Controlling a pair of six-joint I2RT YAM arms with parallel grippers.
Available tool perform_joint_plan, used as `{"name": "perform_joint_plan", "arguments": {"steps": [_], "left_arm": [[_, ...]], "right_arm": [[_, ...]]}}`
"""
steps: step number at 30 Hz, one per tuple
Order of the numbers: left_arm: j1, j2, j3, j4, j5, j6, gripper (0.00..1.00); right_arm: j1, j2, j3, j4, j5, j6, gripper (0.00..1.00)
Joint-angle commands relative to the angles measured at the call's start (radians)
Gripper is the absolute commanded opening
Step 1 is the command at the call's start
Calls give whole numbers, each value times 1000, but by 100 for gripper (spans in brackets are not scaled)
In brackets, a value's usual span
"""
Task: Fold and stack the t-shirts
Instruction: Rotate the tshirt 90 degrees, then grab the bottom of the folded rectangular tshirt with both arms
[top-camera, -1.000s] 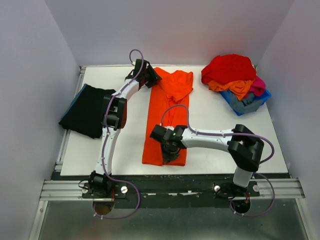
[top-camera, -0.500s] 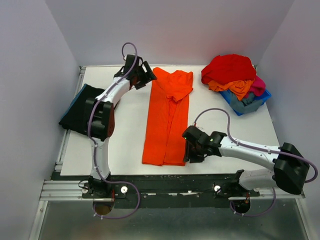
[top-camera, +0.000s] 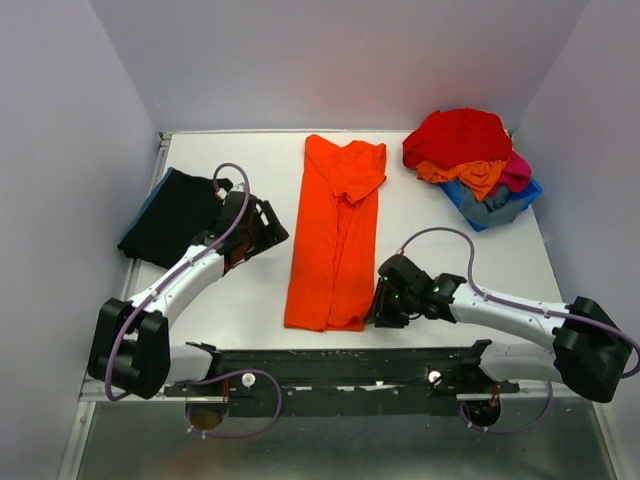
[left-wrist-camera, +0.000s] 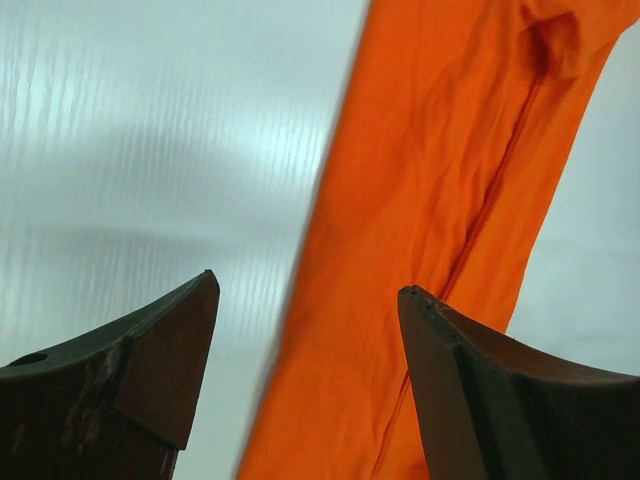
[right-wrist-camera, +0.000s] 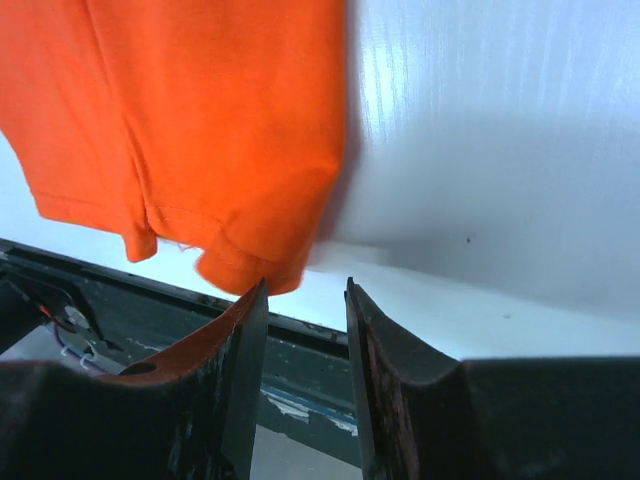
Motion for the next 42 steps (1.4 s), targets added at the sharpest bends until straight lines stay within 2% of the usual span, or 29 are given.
{"name": "perform_joint_plan", "arguments": {"steps": [1, 4, 7, 10, 16, 20, 23, 27, 32, 35, 38, 42], "left_arm": [[-2, -108, -91, -35, -7, -17, 84], [-11, -139, -129, -51, -7, -24, 84], [-32, -164, -169, -49, 21, -37, 84], [-58, -181, -201, -49, 29, -62, 84], [-89, -173, -224, -116, 62, -70, 79], [-104, -196, -261, -155, 94, -80, 78], [-121, -228, -296, -179, 113, -91, 78], [-141, -262, -347, -219, 157, -106, 75], [-187, -311, -384, -247, 185, -137, 69], [-212, -311, -392, -249, 199, -155, 61], [-221, -285, -395, -245, 214, -155, 50], [-236, -238, -421, -174, 239, -174, 46]], "right_arm": [[-5, -73, 17, -90, 102, 17, 45], [-5, -110, 22, -123, 145, 12, 47], [-5, -112, 14, -49, 128, -7, 47], [-5, -23, 42, -5, 84, -18, 46], [-5, 100, 13, 81, -14, 6, 37], [-5, 85, -53, 126, -31, 42, 25], [-5, 74, -65, 135, -48, 36, 24], [-5, 74, -76, 127, -63, 23, 1], [-5, 48, -95, 123, -57, 16, 1], [-5, 48, -92, 123, -60, 8, 1], [-5, 51, -88, 124, -62, 5, 1], [-5, 53, -85, 126, -65, 0, 1]]}}
